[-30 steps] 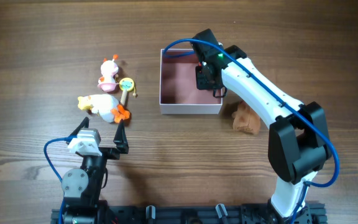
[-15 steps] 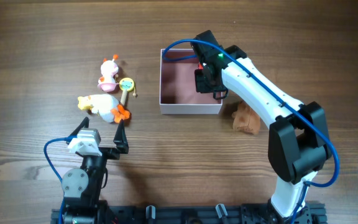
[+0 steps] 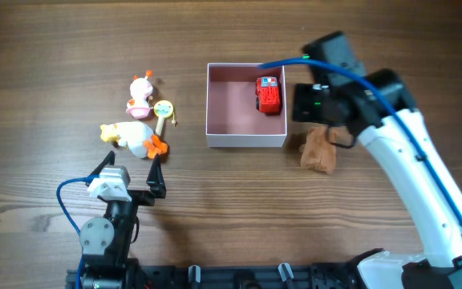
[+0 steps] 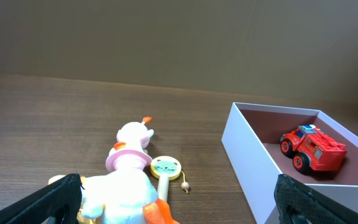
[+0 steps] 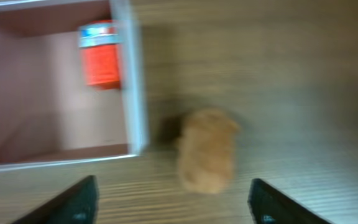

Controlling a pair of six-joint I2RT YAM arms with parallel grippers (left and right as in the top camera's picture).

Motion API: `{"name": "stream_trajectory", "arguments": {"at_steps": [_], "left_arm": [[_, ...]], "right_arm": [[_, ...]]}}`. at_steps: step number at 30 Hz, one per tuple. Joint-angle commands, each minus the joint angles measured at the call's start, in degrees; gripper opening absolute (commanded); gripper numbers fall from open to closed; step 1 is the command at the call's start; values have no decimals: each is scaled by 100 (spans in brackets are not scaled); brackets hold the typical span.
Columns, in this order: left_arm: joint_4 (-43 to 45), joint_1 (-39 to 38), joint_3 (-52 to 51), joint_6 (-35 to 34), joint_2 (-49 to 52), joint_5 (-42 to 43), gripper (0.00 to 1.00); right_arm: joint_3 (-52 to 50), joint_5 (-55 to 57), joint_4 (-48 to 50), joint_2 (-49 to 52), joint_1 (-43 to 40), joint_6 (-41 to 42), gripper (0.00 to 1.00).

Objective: Pack container
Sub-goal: 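Move the right gripper to the brown plush bear and grasp it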

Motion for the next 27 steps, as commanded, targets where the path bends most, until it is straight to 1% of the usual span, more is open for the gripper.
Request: {"name": "stream_trajectory", "arguments": {"at_steps": [1,2,5,6,12,14,15,16,17,18,20,21,23,24,26,27], "left_arm": [[-2,52,-35,111,-15,92,100],[-2,52,-35,111,-15,92,100],[-2,52,-35,111,-15,92,100],[-2,52,-35,111,-15,92,100],[-2,52,-35,111,-15,92,100],[-2,52,-35,111,-15,92,100],[-2,52,-35,111,-15,92,100],[-4,52,-35,111,-13,92,100],[-2,52,-35,111,-15,92,100],[-2,52,-35,111,-15,92,100],[-2,52,-35,111,-15,92,100],[-2,52,-35,111,-15,92,100],[-2,52,-35,111,-15,92,100],[-2,52,-35,111,-15,92,100],[-2,52,-35,111,-15,92,100],[-4,52,-35,111,-15,92,100]], "right_arm": [[-507,144,11,168,-570,308,88],[-763,-57,153,173,-726,304,91],[-1543,-909,859,173,-944,-26,91],[-1749,-1038,1038,173,-942,-52,91],[-2973,-1078,1928,173,-940,26,91],[-3195,-1078,2131,173,-940,22,88],[-3268,-1075,2218,173,-940,15,84],[-3276,-1071,2258,173,-940,-4,70],[-3276,-1080,2328,173,-940,-114,51],[-3276,-1075,2363,173,-940,-133,40],[-3276,-1084,2378,173,-940,-129,40],[-3276,-1095,2376,173,-940,-138,43],[-3283,-1093,2361,173,-940,-140,55],[-3294,-1093,2363,173,-940,-138,58],[-3342,-1071,2400,173,-940,-138,71],[-3357,-1067,2406,173,-940,-140,75]]}}
